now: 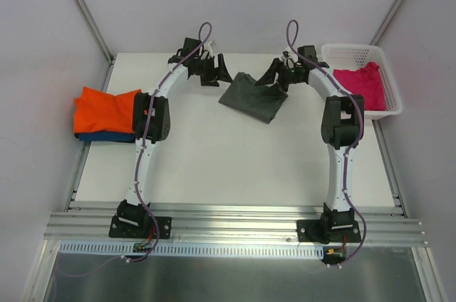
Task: Fold and stack the t-shirts
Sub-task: Fold the tshirt
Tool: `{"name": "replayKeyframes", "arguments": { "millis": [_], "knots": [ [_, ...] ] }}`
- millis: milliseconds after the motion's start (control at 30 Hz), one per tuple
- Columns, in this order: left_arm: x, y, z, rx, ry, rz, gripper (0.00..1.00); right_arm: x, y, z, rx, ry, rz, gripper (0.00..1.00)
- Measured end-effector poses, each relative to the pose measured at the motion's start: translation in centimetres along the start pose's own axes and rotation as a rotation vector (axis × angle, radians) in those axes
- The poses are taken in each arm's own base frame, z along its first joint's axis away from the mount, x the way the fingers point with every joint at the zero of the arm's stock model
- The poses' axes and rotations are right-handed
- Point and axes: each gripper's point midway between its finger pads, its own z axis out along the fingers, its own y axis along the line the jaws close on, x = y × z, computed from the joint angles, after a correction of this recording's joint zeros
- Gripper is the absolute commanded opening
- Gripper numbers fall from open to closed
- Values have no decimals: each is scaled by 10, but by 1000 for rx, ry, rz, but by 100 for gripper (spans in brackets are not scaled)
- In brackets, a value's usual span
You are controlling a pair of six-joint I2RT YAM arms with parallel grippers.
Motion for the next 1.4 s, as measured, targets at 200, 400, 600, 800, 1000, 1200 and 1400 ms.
{"name": "replayKeyframes", "arguments": {
  "millis": [200, 400, 600, 800, 1000, 1200, 1400],
  "knots": [
    [15, 31, 17, -27, 36, -76, 75, 2, -4, 5, 5, 9, 7, 66],
    [11, 31, 21, -8, 25, -86, 74, 10, -25, 19, 28, 43, 43, 66],
    [7, 28, 29, 16, 10, -85, 73, 23, -42, 38, 44, 89, 76, 66],
    [9, 18, 38, 54, 8, -81, 72, 29, -37, 48, 29, 113, 72, 66],
    [20, -1, 50, 100, 36, -83, 70, 32, -33, 55, 17, 125, 60, 67],
    [37, -9, 56, 164, 82, -94, 66, 33, -32, 56, 11, 129, 60, 67],
    [44, -11, 55, 190, 103, -108, 58, 33, -31, 56, 7, 131, 59, 67]
  ]
}}
